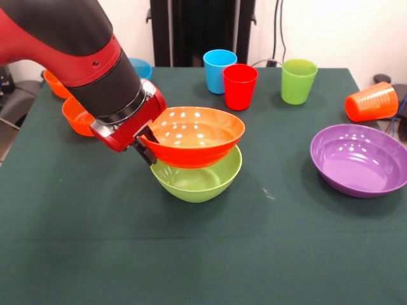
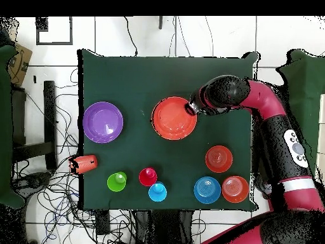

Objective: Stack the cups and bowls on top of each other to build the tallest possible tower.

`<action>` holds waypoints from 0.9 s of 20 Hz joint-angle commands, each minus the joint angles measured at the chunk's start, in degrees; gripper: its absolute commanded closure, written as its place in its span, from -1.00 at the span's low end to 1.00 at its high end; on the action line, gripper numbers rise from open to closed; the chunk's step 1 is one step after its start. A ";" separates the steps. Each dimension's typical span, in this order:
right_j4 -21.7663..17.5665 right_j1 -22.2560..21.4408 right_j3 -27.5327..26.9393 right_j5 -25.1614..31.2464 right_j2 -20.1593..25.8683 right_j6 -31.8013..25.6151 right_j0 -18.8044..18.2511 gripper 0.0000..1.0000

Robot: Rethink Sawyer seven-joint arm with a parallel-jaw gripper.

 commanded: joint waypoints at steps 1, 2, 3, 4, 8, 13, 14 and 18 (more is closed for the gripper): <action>-0.99 0.61 2.34 1.75 -2.48 -7.27 1.98 1.00; -0.87 0.71 2.45 1.19 -2.22 -7.30 1.78 1.00; -0.93 0.68 2.46 1.20 -2.28 -7.33 1.74 1.00; -0.90 0.68 2.42 1.40 -2.34 -7.31 1.75 1.00; -1.22 0.71 1.92 2.23 -2.81 -7.20 2.29 1.00; -1.87 0.97 -0.05 4.01 -3.48 -7.22 3.95 1.00; -2.17 1.04 -1.14 5.25 -3.85 -7.42 4.78 1.00; -4.34 1.43 -7.51 12.58 -6.17 -8.42 9.49 1.00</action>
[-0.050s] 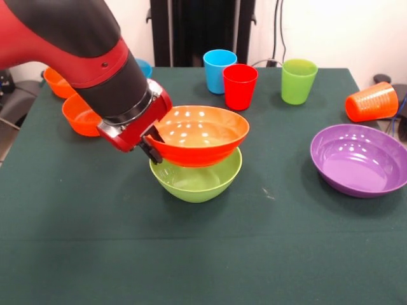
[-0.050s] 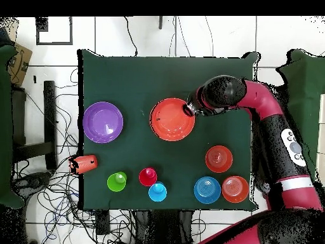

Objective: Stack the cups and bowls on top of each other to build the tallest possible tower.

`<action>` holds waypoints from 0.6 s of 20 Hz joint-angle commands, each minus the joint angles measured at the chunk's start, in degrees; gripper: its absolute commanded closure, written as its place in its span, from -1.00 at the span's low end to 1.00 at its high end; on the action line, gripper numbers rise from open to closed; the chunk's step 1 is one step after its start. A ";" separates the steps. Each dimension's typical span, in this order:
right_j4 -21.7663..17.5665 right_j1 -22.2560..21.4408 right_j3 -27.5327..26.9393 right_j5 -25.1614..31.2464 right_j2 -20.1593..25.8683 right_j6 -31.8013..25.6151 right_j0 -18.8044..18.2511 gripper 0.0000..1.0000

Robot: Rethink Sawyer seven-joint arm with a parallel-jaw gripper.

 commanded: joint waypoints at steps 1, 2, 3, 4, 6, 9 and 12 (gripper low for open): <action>-4.71 1.61 -8.60 13.34 -5.92 -8.70 8.93 1.00; -5.43 1.82 -10.21 14.85 -6.54 -9.33 9.99 1.00; -5.59 1.92 -10.88 15.36 -6.87 -9.67 10.43 1.00; -6.14 2.02 -11.99 16.49 -7.35 -10.03 11.16 1.00; -6.59 2.04 -12.72 17.58 -7.90 -10.36 11.65 1.00; -7.65 2.58 -14.93 20.10 -8.22 -10.89 12.78 1.00; -8.33 2.82 -15.63 20.69 -7.95 -12.16 12.83 1.00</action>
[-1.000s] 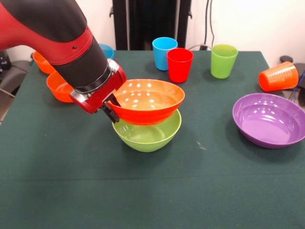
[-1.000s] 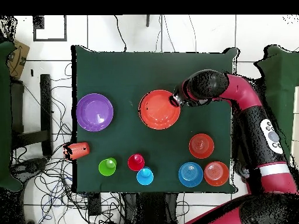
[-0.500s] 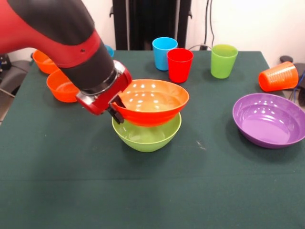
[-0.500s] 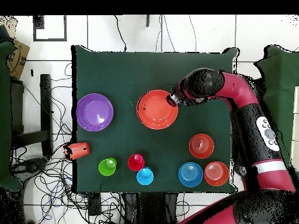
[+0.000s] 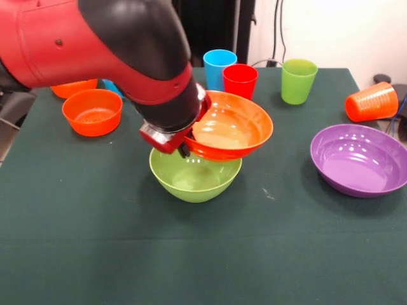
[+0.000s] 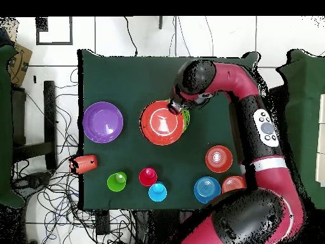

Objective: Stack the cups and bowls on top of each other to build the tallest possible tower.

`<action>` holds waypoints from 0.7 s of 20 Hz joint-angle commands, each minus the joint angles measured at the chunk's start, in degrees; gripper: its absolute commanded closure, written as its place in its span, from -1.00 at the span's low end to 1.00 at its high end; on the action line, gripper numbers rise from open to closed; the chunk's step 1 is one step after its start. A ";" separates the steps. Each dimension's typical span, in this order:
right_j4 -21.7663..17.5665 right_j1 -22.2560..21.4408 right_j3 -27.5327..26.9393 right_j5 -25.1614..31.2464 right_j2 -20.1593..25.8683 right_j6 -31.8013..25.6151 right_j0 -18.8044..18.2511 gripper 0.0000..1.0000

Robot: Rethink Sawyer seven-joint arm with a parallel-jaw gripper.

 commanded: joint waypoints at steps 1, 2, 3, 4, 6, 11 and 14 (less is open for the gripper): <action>-5.22 2.66 -7.39 7.19 -4.34 -12.62 2.34 1.00; -5.33 2.69 -7.42 7.12 -4.17 -12.98 2.26 1.00; -5.29 2.79 -7.47 7.02 -3.90 -13.51 2.13 1.00; -5.26 2.85 -7.45 6.78 -3.69 -13.76 2.02 1.00; -4.96 2.99 -7.42 6.57 -3.37 -14.13 1.78 1.00; -4.24 3.61 -8.33 7.52 -2.81 -14.81 1.73 1.00; -3.34 4.07 -8.52 7.81 -2.29 -15.32 1.36 1.00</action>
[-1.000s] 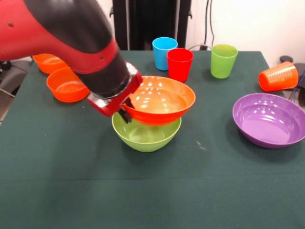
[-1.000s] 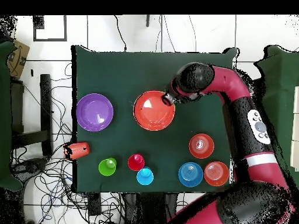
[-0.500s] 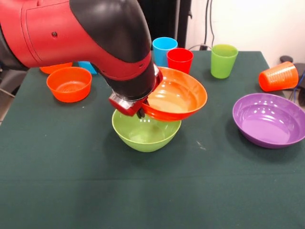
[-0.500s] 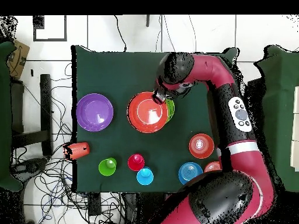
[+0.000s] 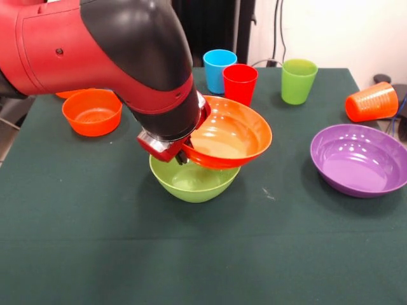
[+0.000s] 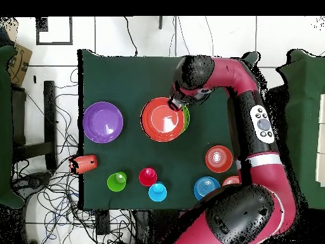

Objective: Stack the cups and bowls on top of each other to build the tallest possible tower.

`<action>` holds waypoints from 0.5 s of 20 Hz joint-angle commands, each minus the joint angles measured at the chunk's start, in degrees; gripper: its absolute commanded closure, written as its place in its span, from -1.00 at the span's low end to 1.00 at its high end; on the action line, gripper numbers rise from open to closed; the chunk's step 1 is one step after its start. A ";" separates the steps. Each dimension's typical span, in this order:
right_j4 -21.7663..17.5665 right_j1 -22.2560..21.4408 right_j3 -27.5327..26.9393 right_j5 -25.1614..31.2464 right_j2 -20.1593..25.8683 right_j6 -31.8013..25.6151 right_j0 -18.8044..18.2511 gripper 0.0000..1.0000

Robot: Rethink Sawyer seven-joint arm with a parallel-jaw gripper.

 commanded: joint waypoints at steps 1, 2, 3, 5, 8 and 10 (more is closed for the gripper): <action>-1.90 2.86 -4.60 6.12 -2.16 -15.53 0.18 1.00; -1.77 3.00 -4.86 6.45 -2.07 -15.73 0.20 1.00; -1.78 3.09 -5.06 6.65 -2.07 -15.86 0.25 1.00; -1.81 3.28 -5.44 6.88 -2.04 -16.16 0.26 1.00; -1.65 3.50 -5.61 7.16 -1.85 -16.50 0.08 1.00; -1.66 3.68 -5.92 7.39 -1.68 -16.81 0.01 1.00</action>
